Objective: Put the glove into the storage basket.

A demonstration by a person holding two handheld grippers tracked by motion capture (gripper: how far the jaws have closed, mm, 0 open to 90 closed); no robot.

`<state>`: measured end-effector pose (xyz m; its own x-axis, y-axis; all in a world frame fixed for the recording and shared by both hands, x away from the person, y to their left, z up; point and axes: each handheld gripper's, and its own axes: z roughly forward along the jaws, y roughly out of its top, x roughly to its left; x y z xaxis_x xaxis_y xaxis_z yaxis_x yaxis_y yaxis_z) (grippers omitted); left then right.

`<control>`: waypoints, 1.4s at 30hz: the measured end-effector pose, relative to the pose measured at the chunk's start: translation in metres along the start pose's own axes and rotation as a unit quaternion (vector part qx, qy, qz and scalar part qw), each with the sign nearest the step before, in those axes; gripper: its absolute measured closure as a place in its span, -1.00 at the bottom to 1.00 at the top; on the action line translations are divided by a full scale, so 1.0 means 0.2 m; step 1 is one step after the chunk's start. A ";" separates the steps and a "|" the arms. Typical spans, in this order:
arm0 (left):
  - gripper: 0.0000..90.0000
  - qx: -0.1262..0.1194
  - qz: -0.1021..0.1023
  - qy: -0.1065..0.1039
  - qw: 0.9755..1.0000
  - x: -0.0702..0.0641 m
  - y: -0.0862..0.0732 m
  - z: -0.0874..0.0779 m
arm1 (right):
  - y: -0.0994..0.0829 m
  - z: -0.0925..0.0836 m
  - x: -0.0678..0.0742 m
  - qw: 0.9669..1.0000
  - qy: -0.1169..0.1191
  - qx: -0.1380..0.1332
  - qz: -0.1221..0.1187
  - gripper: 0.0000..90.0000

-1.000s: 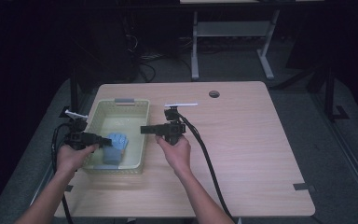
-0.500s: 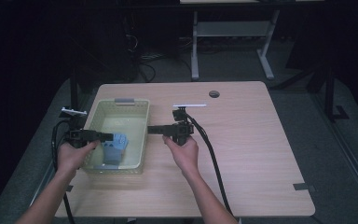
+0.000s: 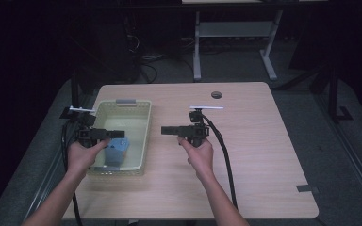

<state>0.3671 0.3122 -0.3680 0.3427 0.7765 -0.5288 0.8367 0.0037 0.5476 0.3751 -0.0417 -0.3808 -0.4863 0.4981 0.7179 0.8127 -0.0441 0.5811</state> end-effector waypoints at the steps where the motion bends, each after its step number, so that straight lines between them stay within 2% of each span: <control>1: -0.14 0.000 0.002 -0.002 1.000 -0.01 0.00 0.00 | 0.00 -0.02 0.00 1.000 -0.001 -0.003 0.001 0.11; 5: -0.18 -0.005 0.009 -0.010 1.000 -0.04 0.00 0.01 | 0.00 -0.07 -0.02 1.000 -0.006 -0.006 0.001 0.09; 17: -0.25 -0.005 0.024 -0.031 0.999 -0.13 0.01 0.07 | -0.01 -0.18 -0.10 0.999 0.001 -0.029 0.016 -0.09; 20: -0.27 -0.007 0.026 -0.045 0.999 -0.16 0.01 0.09 | -0.02 -0.20 -0.12 0.999 0.001 -0.031 0.018 -0.11; 24: -0.26 -0.008 0.032 -0.053 0.998 -0.19 0.01 0.10 | -0.03 -0.24 -0.14 0.999 -0.001 -0.033 0.019 -0.15; 30: -0.30 -0.007 0.045 -0.059 0.997 -0.25 0.01 0.14 | -0.04 -0.34 -0.19 0.998 -0.016 -0.049 0.025 -0.20; 35: -0.33 -0.004 0.047 -0.064 0.997 -0.27 0.02 0.17 | -0.05 -0.38 -0.22 0.998 -0.019 -0.055 0.031 -0.21; 42: -0.37 0.001 0.061 -0.075 0.995 -0.33 0.01 0.22 | -0.06 -0.44 -0.26 0.998 -0.029 -0.056 0.032 -0.23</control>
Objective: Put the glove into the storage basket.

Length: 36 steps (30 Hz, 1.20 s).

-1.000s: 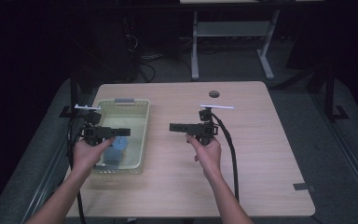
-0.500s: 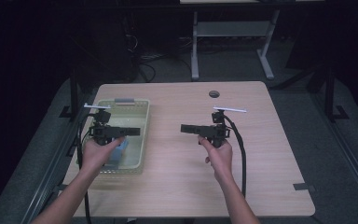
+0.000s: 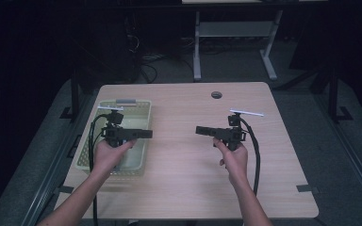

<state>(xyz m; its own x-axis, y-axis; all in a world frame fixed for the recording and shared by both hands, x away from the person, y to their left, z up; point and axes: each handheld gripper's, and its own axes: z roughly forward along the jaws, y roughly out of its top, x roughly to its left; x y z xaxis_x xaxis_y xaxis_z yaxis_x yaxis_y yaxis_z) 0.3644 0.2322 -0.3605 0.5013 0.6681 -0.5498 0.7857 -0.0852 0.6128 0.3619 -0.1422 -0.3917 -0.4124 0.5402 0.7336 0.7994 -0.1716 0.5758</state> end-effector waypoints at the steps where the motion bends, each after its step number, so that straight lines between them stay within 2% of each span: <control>1: -0.37 0.000 0.002 -0.003 1.000 -0.01 0.00 0.01 | 0.00 -0.01 -0.01 1.000 -0.003 0.001 -0.002 -0.24; 8: -0.38 0.002 0.012 -0.017 1.000 -0.08 0.00 0.06 | -0.02 -0.08 -0.05 1.000 -0.009 -0.007 0.006 -0.27; 16: -0.39 0.009 0.029 -0.025 0.999 -0.13 0.00 0.12 | -0.03 -0.16 -0.10 1.000 -0.017 -0.016 0.012 -0.31; 23: -0.41 0.011 0.030 -0.033 0.999 -0.17 0.00 0.15 | -0.03 -0.20 -0.12 1.000 -0.020 -0.021 0.012 -0.31; 36: -0.46 0.017 0.045 -0.051 0.998 -0.25 -0.01 0.23 | -0.07 -0.32 -0.20 0.999 -0.036 -0.029 0.023 -0.33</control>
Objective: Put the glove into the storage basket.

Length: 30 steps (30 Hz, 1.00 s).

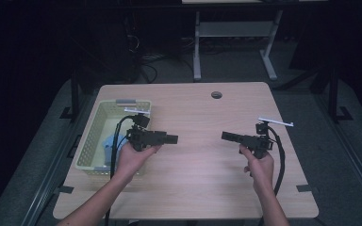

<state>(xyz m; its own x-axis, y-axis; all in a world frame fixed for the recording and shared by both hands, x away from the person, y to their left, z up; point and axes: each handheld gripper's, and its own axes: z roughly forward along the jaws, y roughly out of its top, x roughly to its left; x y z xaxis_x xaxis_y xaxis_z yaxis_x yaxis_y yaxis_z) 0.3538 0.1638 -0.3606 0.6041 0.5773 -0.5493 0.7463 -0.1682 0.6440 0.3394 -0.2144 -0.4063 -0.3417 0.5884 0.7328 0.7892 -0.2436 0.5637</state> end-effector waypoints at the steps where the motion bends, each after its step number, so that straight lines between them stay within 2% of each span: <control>1: -0.46 0.001 0.001 0.000 1.000 -0.01 0.00 0.01 | 0.00 -0.01 -0.01 1.000 0.001 -0.001 0.001 -0.33; 15: -0.48 0.001 0.019 -0.013 1.000 -0.08 -0.02 0.11 | -0.04 -0.14 -0.10 1.000 -0.016 -0.007 0.012 -0.35; 30: -0.49 0.005 0.033 -0.025 0.999 -0.13 -0.10 0.21 | -0.09 -0.22 -0.18 0.999 -0.024 -0.007 0.025 -0.37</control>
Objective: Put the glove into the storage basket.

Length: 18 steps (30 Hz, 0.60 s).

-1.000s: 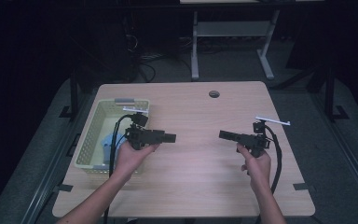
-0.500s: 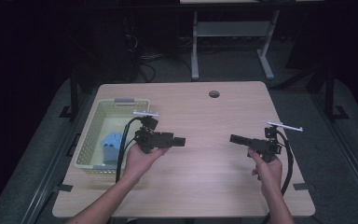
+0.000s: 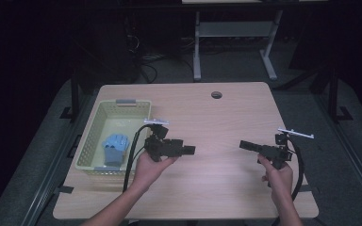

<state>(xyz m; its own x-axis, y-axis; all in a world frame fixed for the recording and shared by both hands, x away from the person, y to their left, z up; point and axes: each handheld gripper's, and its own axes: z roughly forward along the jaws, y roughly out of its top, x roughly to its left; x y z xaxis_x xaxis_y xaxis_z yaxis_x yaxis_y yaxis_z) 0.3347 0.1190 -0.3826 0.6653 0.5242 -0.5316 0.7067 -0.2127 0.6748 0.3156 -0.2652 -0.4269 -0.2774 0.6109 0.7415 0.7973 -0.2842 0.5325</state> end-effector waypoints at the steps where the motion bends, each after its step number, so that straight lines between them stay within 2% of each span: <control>1: -0.49 -0.001 -0.001 0.000 1.000 0.00 -0.01 0.01 | 0.00 0.00 -0.01 1.000 0.000 0.000 0.001 -0.37; 9: -0.49 0.000 0.012 0.000 1.000 -0.03 -0.06 0.04 | -0.02 -0.05 -0.04 1.000 0.001 -0.006 0.005 -0.38; 12: -0.49 -0.004 0.006 -0.007 1.000 -0.03 -0.08 0.04 | -0.03 -0.07 -0.05 1.000 0.002 -0.007 0.003 -0.38; 14: -0.49 -0.004 0.010 -0.007 1.000 -0.03 -0.09 0.05 | -0.04 -0.08 -0.06 1.000 0.000 -0.006 0.003 -0.38; 18: -0.48 -0.005 0.007 -0.007 1.000 -0.03 -0.12 0.06 | -0.05 -0.11 -0.08 1.000 0.001 -0.007 0.004 -0.38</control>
<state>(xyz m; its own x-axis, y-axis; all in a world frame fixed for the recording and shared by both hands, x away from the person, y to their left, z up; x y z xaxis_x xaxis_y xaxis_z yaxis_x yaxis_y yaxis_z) 0.3169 0.1095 -0.4010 0.6784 0.5099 -0.5290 0.6949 -0.2115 0.6873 0.2995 -0.2887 -0.4355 -0.2716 0.6069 0.7469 0.7917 -0.3003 0.5319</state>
